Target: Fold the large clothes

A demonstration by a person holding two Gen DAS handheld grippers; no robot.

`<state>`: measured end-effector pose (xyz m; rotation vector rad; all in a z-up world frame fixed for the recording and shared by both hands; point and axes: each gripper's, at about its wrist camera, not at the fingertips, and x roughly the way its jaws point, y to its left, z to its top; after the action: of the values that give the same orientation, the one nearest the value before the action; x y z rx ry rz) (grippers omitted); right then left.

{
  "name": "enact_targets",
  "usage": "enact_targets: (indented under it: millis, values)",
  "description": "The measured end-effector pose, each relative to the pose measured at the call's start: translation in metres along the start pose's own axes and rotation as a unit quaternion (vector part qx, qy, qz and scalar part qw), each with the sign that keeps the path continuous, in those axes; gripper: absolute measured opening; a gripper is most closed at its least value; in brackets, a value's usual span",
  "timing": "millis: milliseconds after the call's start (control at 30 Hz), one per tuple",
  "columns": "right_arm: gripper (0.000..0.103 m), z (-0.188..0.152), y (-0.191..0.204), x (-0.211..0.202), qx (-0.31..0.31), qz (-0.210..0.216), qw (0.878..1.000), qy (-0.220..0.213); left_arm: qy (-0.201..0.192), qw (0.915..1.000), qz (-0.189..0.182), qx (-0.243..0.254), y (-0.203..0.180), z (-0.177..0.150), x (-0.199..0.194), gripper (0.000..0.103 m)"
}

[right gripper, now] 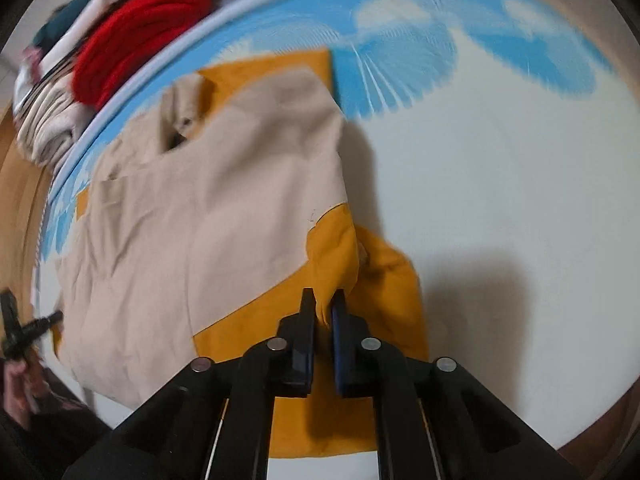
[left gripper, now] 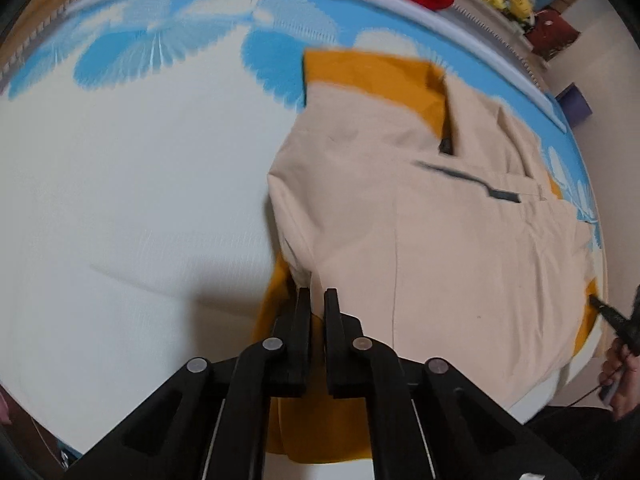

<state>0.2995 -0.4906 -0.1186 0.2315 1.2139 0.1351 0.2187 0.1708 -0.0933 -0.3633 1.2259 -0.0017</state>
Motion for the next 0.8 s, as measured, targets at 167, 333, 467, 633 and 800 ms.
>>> enact_targets:
  millis: [167,333,467,633,800]
  values:
    - [0.004,0.007,0.013,-0.056,-0.015,0.016,0.992,-0.125,-0.125,0.9921,-0.010,-0.004,-0.002,0.013,-0.051,0.003]
    - [0.003,0.019,0.032,-0.080,-0.041,-0.006,0.974,-0.223,-0.195,0.9805,0.017,0.015,-0.018,0.029,-0.064,0.003]
    - [0.003,0.036,0.043,-0.075,-0.047,-0.029,0.966,-0.251,-0.241,0.9700,0.024,0.017,-0.029,0.047,-0.066,0.003]
    - [0.003,0.058,0.056,-0.074,-0.034,-0.034,0.952,-0.304,-0.262,0.9645,0.034,-0.001,-0.028,0.074,-0.052,0.005]
    - [0.012,0.090,0.058,-0.033,-0.010,-0.068,0.963,-0.262,-0.148,0.9881,0.029,-0.030,-0.012,0.104,0.003,0.028]
